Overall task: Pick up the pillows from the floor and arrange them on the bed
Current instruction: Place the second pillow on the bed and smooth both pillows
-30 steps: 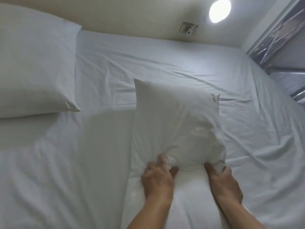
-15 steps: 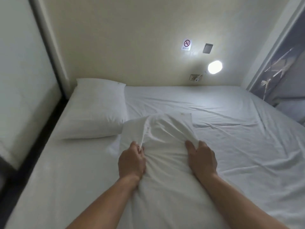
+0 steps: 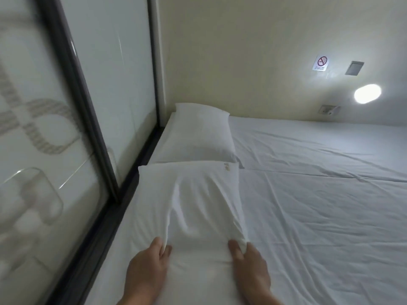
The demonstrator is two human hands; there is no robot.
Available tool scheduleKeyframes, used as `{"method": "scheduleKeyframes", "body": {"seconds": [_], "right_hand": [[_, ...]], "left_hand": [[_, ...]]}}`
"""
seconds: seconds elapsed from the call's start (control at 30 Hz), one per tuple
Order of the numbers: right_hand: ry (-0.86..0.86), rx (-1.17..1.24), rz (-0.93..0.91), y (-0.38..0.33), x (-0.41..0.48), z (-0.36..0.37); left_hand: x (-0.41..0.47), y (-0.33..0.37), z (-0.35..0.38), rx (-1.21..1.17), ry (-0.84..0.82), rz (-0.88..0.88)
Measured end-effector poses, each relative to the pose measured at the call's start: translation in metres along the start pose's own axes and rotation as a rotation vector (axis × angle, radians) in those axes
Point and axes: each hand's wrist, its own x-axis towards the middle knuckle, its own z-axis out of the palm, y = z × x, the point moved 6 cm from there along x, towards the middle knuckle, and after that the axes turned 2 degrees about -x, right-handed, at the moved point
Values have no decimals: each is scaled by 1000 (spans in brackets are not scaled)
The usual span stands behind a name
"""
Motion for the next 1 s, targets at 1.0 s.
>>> {"method": "scheduleKeyframes", "body": {"seconds": [1.0], "right_hand": [[-150,-477,35,-2,106,33]], "left_hand": [[84,-66,68,378,-168,-230]]}}
